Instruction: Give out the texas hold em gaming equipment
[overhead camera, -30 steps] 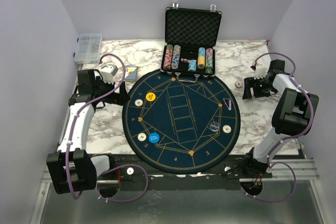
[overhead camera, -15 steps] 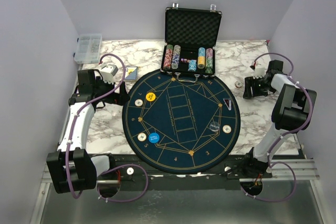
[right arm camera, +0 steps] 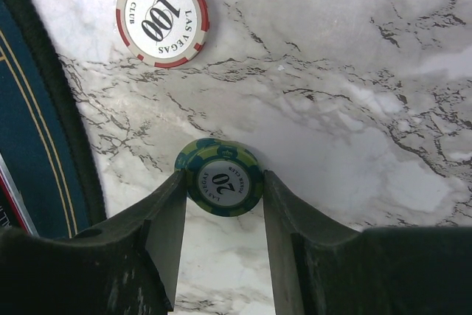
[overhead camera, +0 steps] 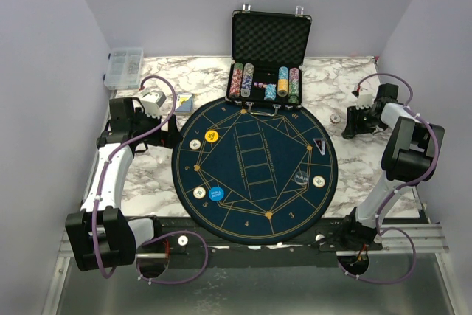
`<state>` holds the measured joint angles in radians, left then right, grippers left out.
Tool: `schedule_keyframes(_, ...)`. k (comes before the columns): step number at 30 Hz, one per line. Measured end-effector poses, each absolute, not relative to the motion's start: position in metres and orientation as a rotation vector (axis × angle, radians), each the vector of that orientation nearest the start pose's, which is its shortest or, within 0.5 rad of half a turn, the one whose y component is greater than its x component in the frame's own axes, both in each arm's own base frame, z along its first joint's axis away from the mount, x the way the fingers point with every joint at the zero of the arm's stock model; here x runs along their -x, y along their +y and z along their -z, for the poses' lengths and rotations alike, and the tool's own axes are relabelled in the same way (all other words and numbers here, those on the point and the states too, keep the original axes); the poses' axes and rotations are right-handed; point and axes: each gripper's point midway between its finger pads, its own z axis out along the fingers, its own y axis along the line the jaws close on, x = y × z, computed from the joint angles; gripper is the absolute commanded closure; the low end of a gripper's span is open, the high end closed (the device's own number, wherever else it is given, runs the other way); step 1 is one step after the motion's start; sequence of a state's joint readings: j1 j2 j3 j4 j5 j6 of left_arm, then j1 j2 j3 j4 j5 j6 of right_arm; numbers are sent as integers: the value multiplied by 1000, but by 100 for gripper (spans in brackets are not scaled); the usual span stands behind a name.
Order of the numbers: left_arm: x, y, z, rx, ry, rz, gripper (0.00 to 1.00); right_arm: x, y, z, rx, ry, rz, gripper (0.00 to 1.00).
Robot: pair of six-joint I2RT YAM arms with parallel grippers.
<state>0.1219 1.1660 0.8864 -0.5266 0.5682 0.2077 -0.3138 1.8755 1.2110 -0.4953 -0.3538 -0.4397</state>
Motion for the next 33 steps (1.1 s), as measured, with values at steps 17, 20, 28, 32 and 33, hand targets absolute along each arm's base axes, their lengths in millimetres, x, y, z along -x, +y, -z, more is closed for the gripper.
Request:
schedule_keyframes(17,-304,-51,-153,-360,2249,504,2,-383,-72,-23,275,2615,-283,58)
schedule_keyframes(20,-304,-51,-153,-360,2249,504,2,-382,-72,-23,275,2616,-288,58)
schedule_keyframes(28,-304,-51,-153,-360,2249,504,1,-383,-71,-24,276,2615,-291,50)
schedule_keyframes(32,-304,-51,-153,-360,2249,504,2,-384,-72,-25,276,2610,-290,49)
schedule_keyframes(33,-304,-51,-153,-360,2249,504,2,-385,-72,-26,276,2609,-289,53)
